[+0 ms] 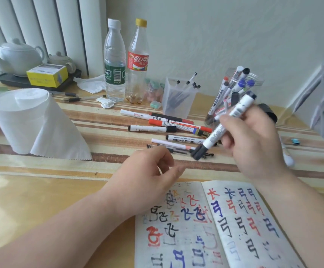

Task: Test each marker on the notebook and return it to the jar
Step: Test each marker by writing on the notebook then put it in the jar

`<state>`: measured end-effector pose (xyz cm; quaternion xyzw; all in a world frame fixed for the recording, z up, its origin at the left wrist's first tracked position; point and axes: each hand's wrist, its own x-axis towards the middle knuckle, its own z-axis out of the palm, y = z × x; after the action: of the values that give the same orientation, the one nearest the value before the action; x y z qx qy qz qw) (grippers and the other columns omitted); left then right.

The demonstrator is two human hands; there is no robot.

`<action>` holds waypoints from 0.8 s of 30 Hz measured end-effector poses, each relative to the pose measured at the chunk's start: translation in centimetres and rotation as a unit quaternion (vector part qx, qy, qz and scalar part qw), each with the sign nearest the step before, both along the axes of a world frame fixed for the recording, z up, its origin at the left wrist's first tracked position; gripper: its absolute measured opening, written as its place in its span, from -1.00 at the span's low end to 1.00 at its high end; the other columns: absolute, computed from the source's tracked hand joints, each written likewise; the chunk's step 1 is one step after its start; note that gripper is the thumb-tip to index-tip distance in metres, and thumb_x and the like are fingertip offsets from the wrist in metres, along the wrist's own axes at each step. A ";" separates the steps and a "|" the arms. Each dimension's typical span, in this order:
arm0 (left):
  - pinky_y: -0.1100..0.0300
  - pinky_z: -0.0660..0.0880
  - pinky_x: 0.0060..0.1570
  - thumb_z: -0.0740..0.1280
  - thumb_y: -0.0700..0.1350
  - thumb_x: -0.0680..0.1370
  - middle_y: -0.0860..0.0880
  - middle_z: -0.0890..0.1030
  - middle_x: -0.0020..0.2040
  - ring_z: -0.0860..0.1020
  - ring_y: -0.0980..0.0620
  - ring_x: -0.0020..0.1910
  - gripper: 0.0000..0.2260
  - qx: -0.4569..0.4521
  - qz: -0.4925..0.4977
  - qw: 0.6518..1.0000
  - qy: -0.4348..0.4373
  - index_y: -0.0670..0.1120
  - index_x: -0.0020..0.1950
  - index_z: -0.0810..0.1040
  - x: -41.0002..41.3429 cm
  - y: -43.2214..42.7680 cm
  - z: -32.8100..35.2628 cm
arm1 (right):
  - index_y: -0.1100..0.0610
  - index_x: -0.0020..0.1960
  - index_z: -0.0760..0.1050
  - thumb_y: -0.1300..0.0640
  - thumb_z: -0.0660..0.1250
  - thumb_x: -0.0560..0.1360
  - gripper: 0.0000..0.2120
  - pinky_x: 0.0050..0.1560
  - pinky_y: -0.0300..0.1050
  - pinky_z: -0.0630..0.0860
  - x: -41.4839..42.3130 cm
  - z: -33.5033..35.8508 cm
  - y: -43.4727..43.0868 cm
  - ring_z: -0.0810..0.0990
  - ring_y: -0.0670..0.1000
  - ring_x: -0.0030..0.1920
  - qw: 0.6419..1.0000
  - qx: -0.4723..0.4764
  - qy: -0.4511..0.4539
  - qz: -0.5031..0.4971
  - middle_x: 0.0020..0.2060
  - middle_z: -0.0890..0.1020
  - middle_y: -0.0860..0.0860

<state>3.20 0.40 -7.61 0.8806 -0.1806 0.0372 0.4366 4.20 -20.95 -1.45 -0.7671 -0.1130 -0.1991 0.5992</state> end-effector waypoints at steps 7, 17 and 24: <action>0.30 0.49 -0.26 0.36 0.15 0.56 0.33 0.58 -0.05 0.58 0.21 -0.14 -0.92 0.040 -0.096 0.994 -0.025 0.22 0.03 0.54 -0.3 0.1 0.2 | 0.02 -0.32 0.53 -0.02 0.39 0.38 -0.83 -0.59 -0.29 0.27 -3.6 -4.4 0.0 0.43 0.05 -0.55 0.973 0.206 0.097 0.027 -0.50 0.49 0.10; 0.26 0.41 -0.24 0.36 0.11 0.58 0.21 0.57 -0.27 0.55 0.16 -0.27 -0.84 -0.026 -0.112 0.990 -0.088 0.05 0.01 0.62 -0.5 -0.8 0.8 | 0.08 -0.08 0.68 0.08 0.42 0.43 -0.87 -0.55 -0.22 0.36 -3.5 -4.9 0.0 0.61 0.14 -0.37 0.946 0.183 0.161 0.214 -0.33 0.64 0.18; 0.31 0.41 -0.28 0.13 0.16 0.67 0.09 0.54 -0.27 0.50 0.10 -0.28 -0.68 0.005 -0.151 0.985 -0.084 0.01 -0.11 0.51 -0.9 -0.8 1.3 | 0.04 -0.09 0.71 0.07 0.45 0.45 -0.91 -0.53 -0.22 0.38 -3.6 -5.0 0.4 0.60 0.09 -0.35 0.950 0.167 0.141 0.221 -0.28 0.62 0.24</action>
<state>2.28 -0.40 -6.32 0.8391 -0.3474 0.0439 0.4162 0.58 -20.56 -6.45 -0.6322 -0.1588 0.0326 0.7577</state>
